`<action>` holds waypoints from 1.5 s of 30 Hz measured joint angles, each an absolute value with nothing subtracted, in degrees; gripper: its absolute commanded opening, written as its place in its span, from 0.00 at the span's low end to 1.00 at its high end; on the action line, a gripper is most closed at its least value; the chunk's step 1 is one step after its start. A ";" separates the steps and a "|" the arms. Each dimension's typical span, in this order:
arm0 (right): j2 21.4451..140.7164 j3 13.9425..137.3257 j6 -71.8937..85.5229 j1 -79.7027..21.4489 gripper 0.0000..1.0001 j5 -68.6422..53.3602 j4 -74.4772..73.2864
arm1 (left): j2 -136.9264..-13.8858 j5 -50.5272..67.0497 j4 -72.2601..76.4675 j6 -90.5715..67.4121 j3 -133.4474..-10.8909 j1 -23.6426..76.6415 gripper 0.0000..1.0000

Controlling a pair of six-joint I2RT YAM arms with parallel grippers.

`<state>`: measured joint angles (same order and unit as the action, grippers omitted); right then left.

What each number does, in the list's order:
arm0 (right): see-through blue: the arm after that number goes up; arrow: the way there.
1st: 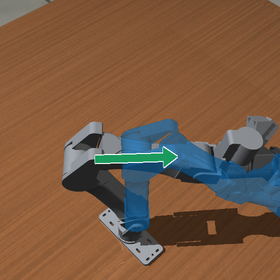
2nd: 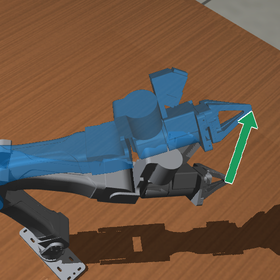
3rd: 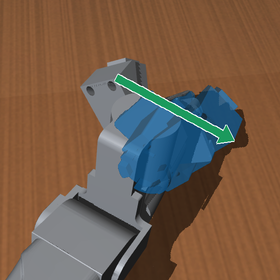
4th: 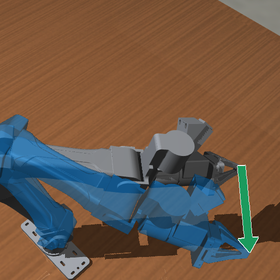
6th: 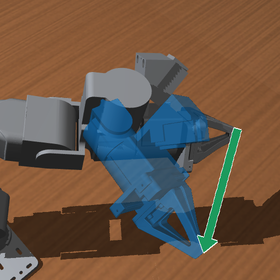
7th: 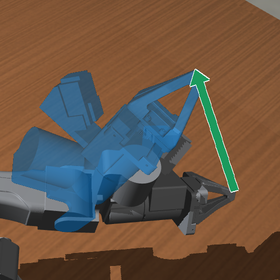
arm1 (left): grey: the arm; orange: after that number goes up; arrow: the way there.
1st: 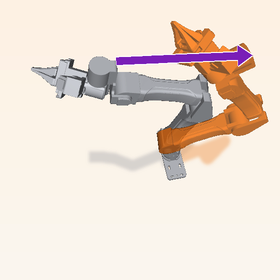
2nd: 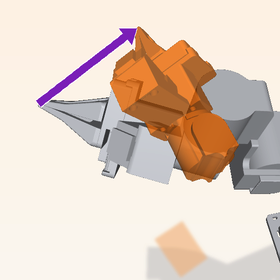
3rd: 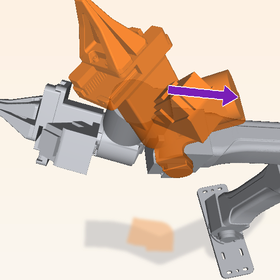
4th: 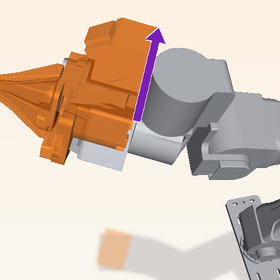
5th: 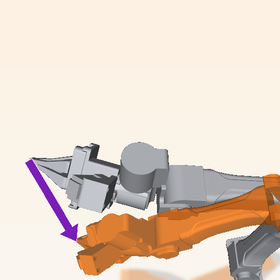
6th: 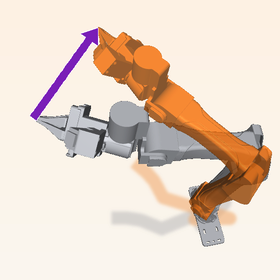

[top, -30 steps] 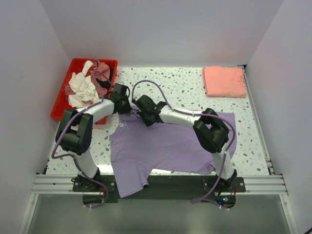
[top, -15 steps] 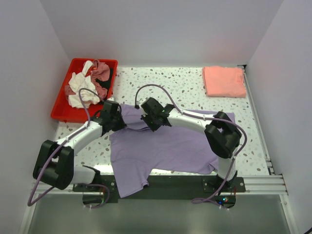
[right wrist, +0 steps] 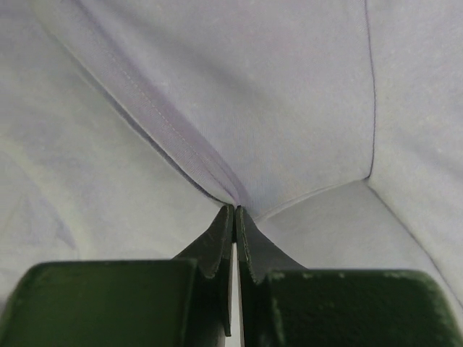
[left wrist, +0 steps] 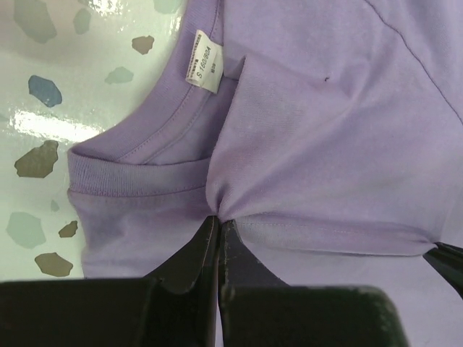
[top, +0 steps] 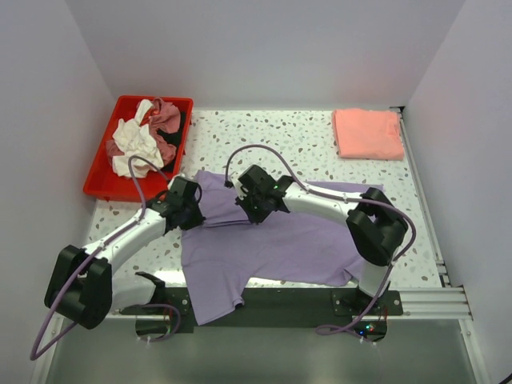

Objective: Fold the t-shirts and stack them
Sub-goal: Fold the tshirt

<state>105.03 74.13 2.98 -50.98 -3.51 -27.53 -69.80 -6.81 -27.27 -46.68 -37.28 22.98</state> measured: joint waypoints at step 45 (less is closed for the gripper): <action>101.19 61.95 20.32 -8.49 0.99 9.28 -28.10 | -100.62 -3.25 -15.86 -39.79 -59.51 22.52 1.00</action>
